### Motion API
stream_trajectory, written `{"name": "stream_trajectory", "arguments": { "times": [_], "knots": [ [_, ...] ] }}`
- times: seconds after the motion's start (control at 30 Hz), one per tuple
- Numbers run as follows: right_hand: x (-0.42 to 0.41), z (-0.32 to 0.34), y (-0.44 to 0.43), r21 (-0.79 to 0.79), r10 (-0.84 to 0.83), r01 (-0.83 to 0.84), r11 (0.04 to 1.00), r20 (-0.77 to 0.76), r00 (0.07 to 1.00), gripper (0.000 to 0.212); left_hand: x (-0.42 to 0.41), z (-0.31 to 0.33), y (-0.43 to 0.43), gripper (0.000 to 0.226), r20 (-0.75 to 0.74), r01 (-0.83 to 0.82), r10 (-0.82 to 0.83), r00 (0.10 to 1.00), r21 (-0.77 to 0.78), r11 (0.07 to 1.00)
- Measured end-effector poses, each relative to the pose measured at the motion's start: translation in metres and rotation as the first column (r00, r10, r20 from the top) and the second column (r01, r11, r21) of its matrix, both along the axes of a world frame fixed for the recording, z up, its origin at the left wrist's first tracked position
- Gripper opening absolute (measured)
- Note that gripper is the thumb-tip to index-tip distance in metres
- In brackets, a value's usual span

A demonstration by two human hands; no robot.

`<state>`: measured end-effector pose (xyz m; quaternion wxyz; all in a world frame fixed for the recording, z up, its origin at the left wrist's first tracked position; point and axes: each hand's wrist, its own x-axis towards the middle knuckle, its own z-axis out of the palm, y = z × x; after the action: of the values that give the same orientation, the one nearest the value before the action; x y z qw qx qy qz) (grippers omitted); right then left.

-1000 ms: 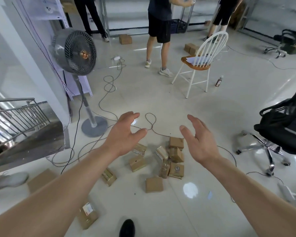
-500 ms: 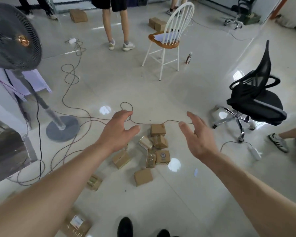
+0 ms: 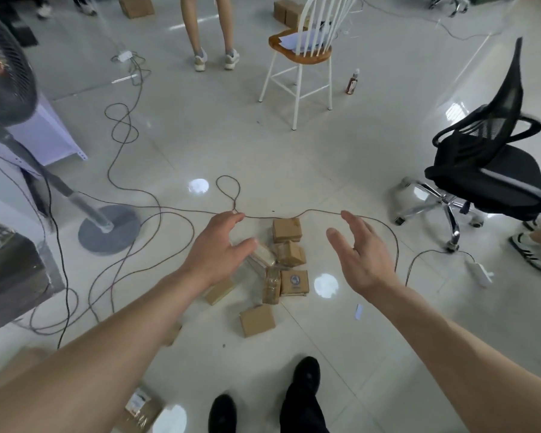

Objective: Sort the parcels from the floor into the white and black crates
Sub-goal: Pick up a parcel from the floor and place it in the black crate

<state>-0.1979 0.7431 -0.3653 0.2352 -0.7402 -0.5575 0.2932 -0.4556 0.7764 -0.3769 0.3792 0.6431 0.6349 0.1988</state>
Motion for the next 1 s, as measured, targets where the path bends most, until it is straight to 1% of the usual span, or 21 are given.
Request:
{"name": "stream_trajectory", "arguments": {
  "times": [0.1,0.23,0.33,0.43,0.6,0.77,0.83,0.93,1.0],
  "knots": [
    [0.027,-0.005,0.019,-0.015,0.028,-0.028,0.999,-0.012,1.000,0.061,0.026,-0.004,0.015,0.062,-0.018,-0.016,0.016,1.000,-0.016,1.000],
    [0.059,-0.018,0.044,-0.052,0.078,-0.078,0.996,-0.001,0.997,0.062,0.056,-0.018,0.031,0.062,-0.041,-0.063,0.061,0.997,-0.054,0.997],
    [0.073,-0.043,0.057,-0.102,0.111,-0.110,0.989,0.006,0.994,0.062,0.071,-0.039,0.038,0.061,-0.060,-0.083,0.078,0.995,-0.094,0.992],
    [0.079,-0.079,0.064,-0.165,0.142,-0.140,0.976,-0.002,0.990,0.062,0.080,-0.075,0.043,0.059,-0.069,-0.106,0.095,0.993,-0.171,0.980],
    [0.080,-0.163,0.068,-0.282,0.172,-0.170,0.944,-0.017,0.985,0.065,0.091,-0.161,0.055,0.061,-0.045,-0.149,0.142,0.989,-0.346,0.926],
    [0.072,-0.264,0.087,-0.372,0.210,-0.196,0.907,-0.004,0.978,0.063,0.096,-0.262,0.086,0.061,-0.015,-0.187,0.203,0.979,-0.464,0.866],
    [0.064,-0.309,0.100,-0.383,0.219,-0.201,0.902,0.003,0.976,0.060,0.095,-0.305,0.099,0.062,-0.010,-0.189,0.213,0.977,-0.501,0.845],
    [0.049,-0.381,0.119,-0.398,0.238,-0.215,0.892,0.007,0.971,0.052,0.091,-0.372,0.116,0.060,-0.039,-0.197,0.208,0.977,-0.526,0.827],
    [0.037,-0.431,0.131,-0.416,0.269,-0.243,0.876,0.004,0.963,0.055,0.087,-0.419,0.123,0.058,-0.051,-0.193,0.197,0.979,-0.541,0.819]
  ]
}}
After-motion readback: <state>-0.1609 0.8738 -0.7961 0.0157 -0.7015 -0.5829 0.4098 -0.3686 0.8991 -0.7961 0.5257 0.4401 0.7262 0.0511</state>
